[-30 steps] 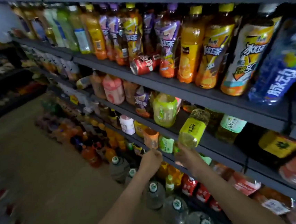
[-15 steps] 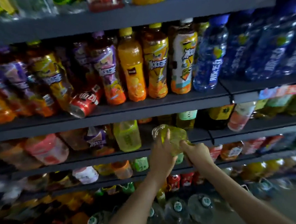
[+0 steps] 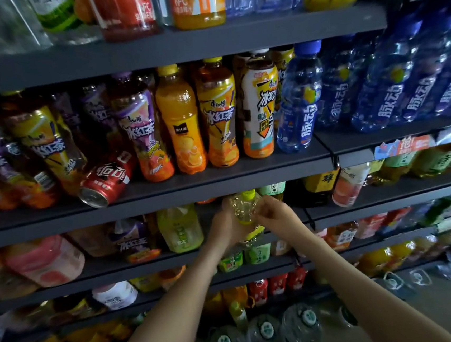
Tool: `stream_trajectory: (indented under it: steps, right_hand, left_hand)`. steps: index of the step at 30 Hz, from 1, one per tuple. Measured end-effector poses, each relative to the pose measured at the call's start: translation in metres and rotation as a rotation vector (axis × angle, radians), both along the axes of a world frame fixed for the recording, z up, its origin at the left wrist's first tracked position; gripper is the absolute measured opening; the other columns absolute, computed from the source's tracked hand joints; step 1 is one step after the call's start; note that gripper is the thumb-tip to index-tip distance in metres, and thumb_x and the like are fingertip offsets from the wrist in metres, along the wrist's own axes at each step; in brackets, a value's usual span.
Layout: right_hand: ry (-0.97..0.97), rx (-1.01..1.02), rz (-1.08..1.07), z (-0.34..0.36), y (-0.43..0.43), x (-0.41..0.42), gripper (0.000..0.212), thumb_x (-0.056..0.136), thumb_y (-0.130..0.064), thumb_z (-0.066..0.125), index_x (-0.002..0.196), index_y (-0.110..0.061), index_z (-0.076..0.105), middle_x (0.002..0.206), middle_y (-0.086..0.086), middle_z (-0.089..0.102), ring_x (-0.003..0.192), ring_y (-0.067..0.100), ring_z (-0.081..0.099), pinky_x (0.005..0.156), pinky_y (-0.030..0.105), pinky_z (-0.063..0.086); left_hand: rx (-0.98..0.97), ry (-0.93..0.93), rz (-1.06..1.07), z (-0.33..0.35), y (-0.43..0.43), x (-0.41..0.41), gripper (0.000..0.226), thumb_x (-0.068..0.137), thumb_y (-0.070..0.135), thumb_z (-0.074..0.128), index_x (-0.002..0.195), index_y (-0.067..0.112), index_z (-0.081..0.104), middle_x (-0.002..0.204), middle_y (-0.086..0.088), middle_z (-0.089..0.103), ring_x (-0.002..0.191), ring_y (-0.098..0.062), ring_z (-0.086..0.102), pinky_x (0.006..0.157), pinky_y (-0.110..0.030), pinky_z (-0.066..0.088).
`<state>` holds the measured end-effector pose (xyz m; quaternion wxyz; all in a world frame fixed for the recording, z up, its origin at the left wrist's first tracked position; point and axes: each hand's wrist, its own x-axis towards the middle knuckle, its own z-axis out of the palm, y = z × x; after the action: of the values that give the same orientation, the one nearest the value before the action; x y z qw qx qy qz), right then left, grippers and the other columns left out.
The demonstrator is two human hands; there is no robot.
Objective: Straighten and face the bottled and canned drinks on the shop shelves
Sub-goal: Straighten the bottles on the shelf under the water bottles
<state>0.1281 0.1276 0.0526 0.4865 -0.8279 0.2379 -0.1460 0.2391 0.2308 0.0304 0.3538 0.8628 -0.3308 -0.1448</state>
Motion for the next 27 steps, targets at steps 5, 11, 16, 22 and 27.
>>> stream_trajectory:
  steps: [5, 11, 16, 22, 27]
  right_hand:
    - [0.166, 0.029, -0.077, -0.029, -0.012, 0.016, 0.049, 0.082, -0.016, 0.072, 0.112, -0.012, 0.034, 0.098, 0.006, 0.059, 0.093, 0.027, 0.06, 0.065, 0.023, 0.041]
    - [0.266, -0.03, -0.068, -0.034, -0.011, 0.048, 0.056, 0.081, -0.021, 0.073, 0.124, -0.003, 0.042, 0.115, 0.012, 0.061, 0.106, 0.029, 0.058, 0.083, 0.034, 0.046]
    - [0.287, -0.064, -0.075, -0.039, -0.013, 0.058, 0.058, 0.08, -0.014, 0.073, 0.125, -0.005, 0.038, 0.101, 0.007, 0.058, 0.091, 0.019, 0.055, 0.075, 0.032, 0.047]
    - [0.218, -0.106, -0.087, -0.043, -0.011, 0.052, 0.053, 0.08, -0.001, 0.067, 0.127, -0.003, 0.043, 0.11, 0.011, 0.06, 0.105, 0.031, 0.058, 0.072, 0.022, 0.036]
    - [0.251, -0.125, -0.133, -0.04, -0.004, 0.054, 0.044, 0.082, 0.0, 0.061, 0.124, -0.003, 0.045, 0.114, 0.014, 0.061, 0.104, 0.032, 0.057, 0.072, 0.026, 0.036]
  left_hand:
    - [-0.053, 0.155, -0.124, 0.002, -0.003, 0.036, 0.094, 0.066, 0.037, 0.084, 0.141, 0.017, 0.031, 0.14, -0.001, 0.044, 0.129, -0.019, 0.043, 0.104, -0.029, 0.036]
    - [0.057, 0.072, -0.12, -0.006, -0.005, 0.053, 0.086, 0.081, 0.035, 0.073, 0.148, 0.02, 0.02, 0.15, -0.004, 0.03, 0.136, -0.026, 0.032, 0.109, -0.037, 0.031]
    - [0.308, -0.09, 0.015, -0.015, -0.003, 0.041, 0.059, 0.089, 0.036, 0.059, 0.138, 0.011, 0.036, 0.132, -0.015, 0.05, 0.121, -0.034, 0.047, 0.1, -0.036, 0.038]
    - [0.155, 0.064, -0.034, -0.005, 0.021, 0.04, 0.04, 0.092, 0.029, 0.058, 0.125, 0.009, 0.049, 0.122, -0.01, 0.058, 0.109, -0.025, 0.057, 0.089, -0.032, 0.047]
    - [0.102, 0.069, -0.036, 0.012, 0.037, 0.037, 0.037, 0.094, 0.028, 0.056, 0.125, 0.009, 0.051, 0.125, -0.008, 0.059, 0.112, -0.019, 0.057, 0.092, -0.028, 0.046]
